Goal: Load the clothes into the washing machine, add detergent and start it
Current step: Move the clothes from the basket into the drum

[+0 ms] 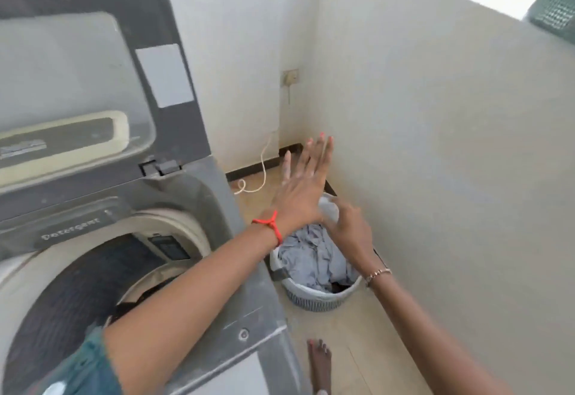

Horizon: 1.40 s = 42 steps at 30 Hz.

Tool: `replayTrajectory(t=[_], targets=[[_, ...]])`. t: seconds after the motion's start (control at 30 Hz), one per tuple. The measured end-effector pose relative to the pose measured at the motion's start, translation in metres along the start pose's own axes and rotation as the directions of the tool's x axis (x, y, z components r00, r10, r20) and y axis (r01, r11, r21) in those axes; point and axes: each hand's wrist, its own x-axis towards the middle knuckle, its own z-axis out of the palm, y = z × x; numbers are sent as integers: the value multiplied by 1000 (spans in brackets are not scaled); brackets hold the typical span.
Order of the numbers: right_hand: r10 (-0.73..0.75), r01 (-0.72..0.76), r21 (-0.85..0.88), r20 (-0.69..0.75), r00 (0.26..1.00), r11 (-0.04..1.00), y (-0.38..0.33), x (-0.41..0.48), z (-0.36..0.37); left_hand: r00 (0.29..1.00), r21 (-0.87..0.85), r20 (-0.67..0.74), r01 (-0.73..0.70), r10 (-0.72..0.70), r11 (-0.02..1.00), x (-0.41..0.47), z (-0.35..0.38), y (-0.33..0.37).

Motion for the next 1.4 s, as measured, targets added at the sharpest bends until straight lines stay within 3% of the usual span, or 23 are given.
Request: replayTrajectory(t=[0.07, 0.23, 0.4, 0.5, 0.7, 0.9, 0.97, 1.13, 1.4], targets=[[79, -73, -74, 81, 994, 995, 50, 22, 14, 996, 28, 94, 2, -5, 1000, 52, 43, 7], [115, -54, -214, 281, 953, 975, 159, 75, 90, 974, 122, 225, -43, 14, 992, 131, 193, -27], [116, 44, -304, 487, 866, 952, 253, 110, 196, 928, 180, 352, 63, -124, 982, 121, 360, -76], [103, 117, -338, 568, 816, 934, 297, 120, 256, 855, 244, 476, 97, -206, 965, 101, 444, -108], [77, 248, -426, 614, 785, 870, 340, 127, 349, 773, 275, 566, 153, -288, 949, 90, 534, -150], [91, 301, -447, 668, 738, 842, 351, 130, 389, 721, 343, 595, 173, -356, 923, 78, 588, -169], [48, 316, -453, 630, 775, 833, 349, 130, 392, 722, 351, 584, 188, -371, 917, 77, 593, -167], [23, 317, -527, 540, 841, 789, 337, 130, 376, 869, 308, 411, 152, -276, 939, 64, 583, -161], [-53, 226, -526, 324, 945, 820, 262, 130, 256, 960, 366, 149, 168, -236, 915, 80, 432, -129]])
